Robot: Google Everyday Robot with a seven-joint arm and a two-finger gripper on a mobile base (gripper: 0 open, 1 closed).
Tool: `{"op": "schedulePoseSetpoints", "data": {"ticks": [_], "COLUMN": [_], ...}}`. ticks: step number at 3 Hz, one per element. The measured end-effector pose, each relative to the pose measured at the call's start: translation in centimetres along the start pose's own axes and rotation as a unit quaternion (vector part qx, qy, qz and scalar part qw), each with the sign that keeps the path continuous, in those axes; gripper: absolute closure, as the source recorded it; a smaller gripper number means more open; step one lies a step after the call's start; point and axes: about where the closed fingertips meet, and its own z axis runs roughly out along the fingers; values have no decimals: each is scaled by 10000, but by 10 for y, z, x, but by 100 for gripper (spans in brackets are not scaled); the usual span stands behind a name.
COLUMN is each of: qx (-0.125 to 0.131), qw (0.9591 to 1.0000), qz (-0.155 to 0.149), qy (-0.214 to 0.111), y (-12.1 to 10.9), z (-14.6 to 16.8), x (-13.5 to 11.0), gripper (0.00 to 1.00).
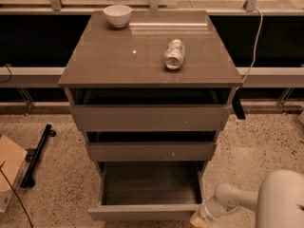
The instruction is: Close bottom drawer
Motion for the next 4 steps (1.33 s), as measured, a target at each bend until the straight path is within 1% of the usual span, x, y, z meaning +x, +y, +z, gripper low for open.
{"op": "schedulePoseSetpoints", "data": {"ticks": [1, 2, 3, 4], "qx": [17, 25, 101, 270], "qw": [9999, 9990, 9982, 9977], "qz": [-35, -64, -115, -100], "qy": [-99, -452, -585, -619], "y": [-3, -16, -29, -29], "z": [2, 7, 5, 14], "x": [-5, -20, -28, -29], "gripper": [100, 100, 100, 100]}}
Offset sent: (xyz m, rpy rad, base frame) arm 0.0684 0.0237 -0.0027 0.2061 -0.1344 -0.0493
